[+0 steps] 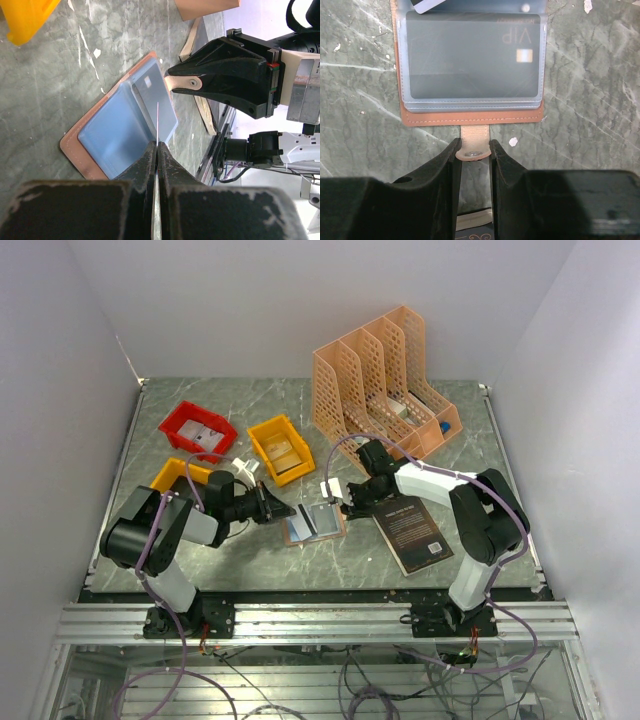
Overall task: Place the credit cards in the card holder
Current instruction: Insert the credit card into the card holder.
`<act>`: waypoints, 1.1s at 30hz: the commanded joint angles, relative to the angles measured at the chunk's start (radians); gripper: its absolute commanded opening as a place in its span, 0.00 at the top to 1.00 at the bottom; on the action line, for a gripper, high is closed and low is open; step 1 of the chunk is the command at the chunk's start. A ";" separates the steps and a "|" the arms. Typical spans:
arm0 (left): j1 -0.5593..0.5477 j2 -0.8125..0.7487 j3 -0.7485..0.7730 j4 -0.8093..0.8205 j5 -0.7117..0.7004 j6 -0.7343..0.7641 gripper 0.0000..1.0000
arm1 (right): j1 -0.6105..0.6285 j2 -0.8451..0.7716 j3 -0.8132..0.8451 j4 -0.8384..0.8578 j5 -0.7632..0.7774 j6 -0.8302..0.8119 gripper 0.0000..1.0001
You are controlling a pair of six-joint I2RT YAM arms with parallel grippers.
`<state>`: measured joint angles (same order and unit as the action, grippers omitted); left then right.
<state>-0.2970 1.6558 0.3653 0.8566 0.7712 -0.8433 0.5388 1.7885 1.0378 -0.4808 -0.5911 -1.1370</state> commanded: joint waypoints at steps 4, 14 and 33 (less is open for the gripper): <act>-0.001 0.016 0.009 0.025 -0.010 0.010 0.93 | 0.012 0.026 0.011 -0.011 0.002 0.002 0.79; -0.019 0.016 0.024 -0.034 -0.040 0.029 0.93 | 0.019 0.025 0.012 -0.012 0.000 0.004 0.79; -0.031 0.016 0.071 -0.142 -0.077 0.076 0.93 | 0.026 0.023 0.011 -0.012 -0.002 0.005 0.79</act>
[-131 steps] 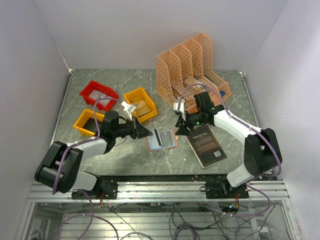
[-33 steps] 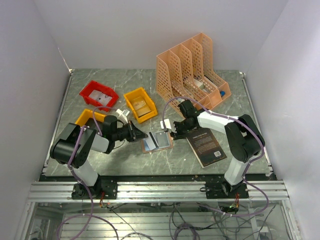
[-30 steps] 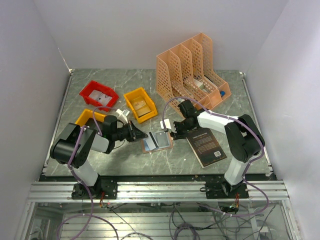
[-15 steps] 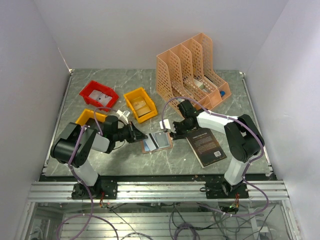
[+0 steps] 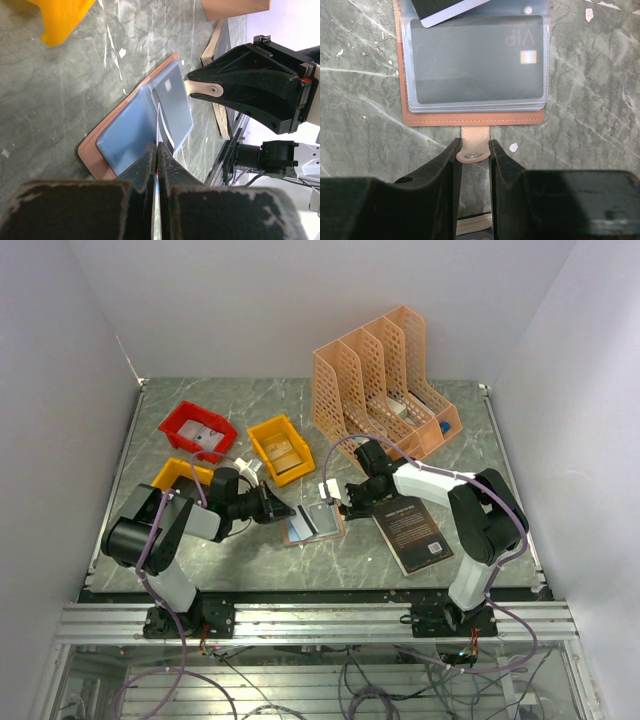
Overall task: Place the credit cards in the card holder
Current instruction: Insert the credit card into the card holder.
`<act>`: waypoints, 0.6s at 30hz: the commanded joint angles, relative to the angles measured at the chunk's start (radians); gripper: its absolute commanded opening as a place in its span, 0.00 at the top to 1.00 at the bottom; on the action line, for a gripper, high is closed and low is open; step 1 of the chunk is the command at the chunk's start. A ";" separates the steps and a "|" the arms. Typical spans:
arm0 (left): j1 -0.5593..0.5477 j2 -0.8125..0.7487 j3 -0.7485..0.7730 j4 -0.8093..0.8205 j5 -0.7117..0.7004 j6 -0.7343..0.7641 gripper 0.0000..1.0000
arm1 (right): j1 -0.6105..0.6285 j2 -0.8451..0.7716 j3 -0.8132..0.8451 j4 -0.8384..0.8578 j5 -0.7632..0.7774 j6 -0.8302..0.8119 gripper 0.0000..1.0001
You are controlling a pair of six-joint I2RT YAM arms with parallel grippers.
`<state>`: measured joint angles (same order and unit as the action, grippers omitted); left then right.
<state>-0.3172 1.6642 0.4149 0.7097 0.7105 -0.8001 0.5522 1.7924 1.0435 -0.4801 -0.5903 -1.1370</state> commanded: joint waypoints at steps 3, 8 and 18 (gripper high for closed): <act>-0.015 0.012 0.022 0.007 -0.013 0.039 0.93 | 0.014 0.021 0.007 -0.013 -0.009 0.005 0.79; -0.019 0.011 0.035 -0.028 -0.016 0.054 0.93 | 0.017 0.021 0.007 -0.015 -0.013 0.006 0.79; -0.020 -0.041 0.059 -0.163 -0.063 0.128 0.93 | 0.023 0.022 0.007 -0.015 -0.013 0.006 0.79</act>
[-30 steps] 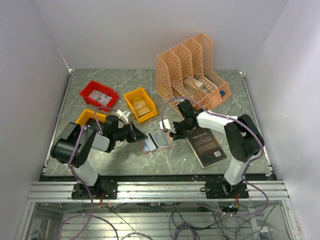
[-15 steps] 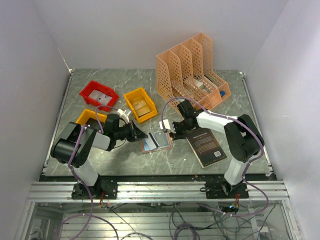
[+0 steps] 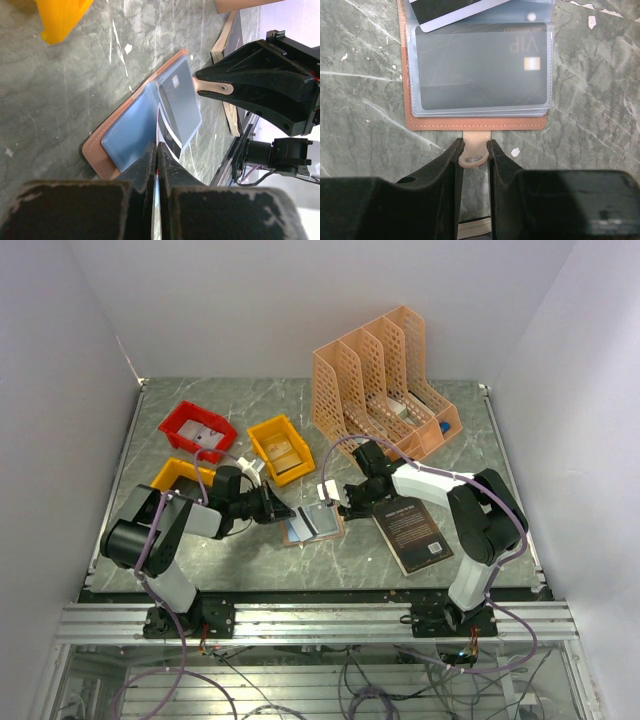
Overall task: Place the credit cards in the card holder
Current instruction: Insert the credit card into the card holder.
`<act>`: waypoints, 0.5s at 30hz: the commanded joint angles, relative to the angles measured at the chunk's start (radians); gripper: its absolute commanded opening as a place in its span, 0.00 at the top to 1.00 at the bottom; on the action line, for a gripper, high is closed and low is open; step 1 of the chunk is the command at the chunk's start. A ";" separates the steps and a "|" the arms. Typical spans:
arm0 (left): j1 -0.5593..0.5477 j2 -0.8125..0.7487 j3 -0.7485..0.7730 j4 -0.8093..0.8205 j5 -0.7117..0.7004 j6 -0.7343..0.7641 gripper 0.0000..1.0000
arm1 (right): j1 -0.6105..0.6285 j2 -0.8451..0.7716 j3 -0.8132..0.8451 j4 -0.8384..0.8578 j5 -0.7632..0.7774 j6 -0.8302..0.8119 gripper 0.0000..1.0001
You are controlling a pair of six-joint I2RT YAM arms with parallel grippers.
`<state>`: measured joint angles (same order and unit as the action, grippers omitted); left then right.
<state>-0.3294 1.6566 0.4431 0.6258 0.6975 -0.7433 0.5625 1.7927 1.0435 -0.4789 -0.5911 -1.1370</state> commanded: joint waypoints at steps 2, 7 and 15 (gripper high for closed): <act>-0.008 -0.037 0.042 -0.091 -0.056 0.080 0.93 | 0.014 0.022 0.007 -0.017 -0.012 0.007 0.79; -0.008 -0.022 0.065 -0.072 -0.050 0.072 0.93 | 0.016 0.021 0.007 -0.017 -0.010 0.006 0.79; -0.008 -0.013 0.074 -0.064 -0.050 0.072 0.93 | 0.017 0.022 0.009 -0.019 -0.012 0.006 0.79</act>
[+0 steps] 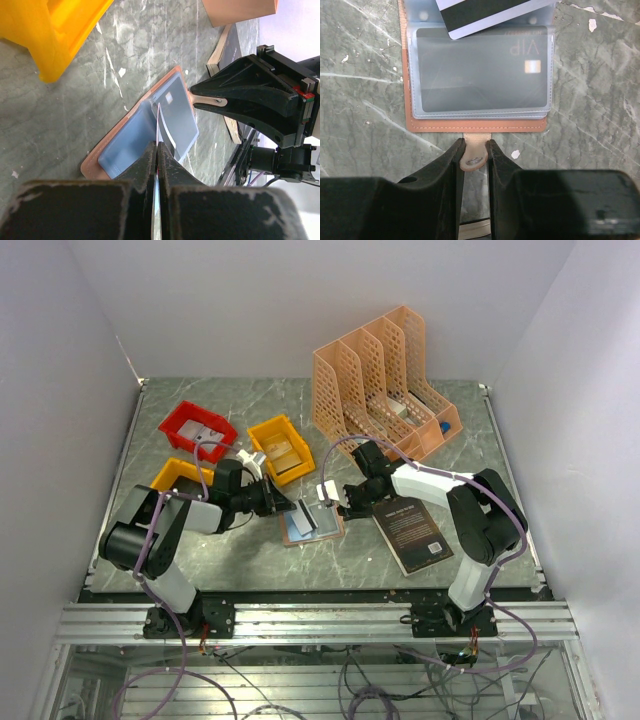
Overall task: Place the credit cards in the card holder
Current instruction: Insert the credit card into the card holder.
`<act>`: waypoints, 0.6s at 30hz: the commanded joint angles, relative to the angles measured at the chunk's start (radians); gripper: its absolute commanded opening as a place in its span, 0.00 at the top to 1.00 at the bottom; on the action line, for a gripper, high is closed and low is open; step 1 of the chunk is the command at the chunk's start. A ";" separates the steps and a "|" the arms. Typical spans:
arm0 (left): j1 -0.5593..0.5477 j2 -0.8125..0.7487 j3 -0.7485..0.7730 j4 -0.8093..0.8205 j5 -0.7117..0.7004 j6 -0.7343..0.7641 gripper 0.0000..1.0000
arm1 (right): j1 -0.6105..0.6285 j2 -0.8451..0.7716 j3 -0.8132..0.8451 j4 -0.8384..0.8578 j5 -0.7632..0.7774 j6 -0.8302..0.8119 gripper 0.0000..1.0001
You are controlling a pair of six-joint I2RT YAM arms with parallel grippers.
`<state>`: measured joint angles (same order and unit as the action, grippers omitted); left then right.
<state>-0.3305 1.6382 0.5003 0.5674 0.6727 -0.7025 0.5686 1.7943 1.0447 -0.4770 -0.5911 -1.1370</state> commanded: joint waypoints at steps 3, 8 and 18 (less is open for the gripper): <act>-0.007 0.006 0.012 -0.008 -0.026 0.033 0.93 | 0.011 0.020 0.007 -0.021 -0.012 0.006 0.79; -0.005 -0.014 0.018 -0.055 -0.046 0.054 0.93 | 0.011 0.022 0.007 -0.022 -0.012 0.005 0.79; -0.005 -0.009 0.029 -0.046 -0.051 0.046 0.93 | 0.013 0.020 0.006 -0.023 -0.012 0.003 0.79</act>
<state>-0.3305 1.6356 0.5106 0.5194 0.6472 -0.6800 0.5697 1.7943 1.0454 -0.4778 -0.5903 -1.1370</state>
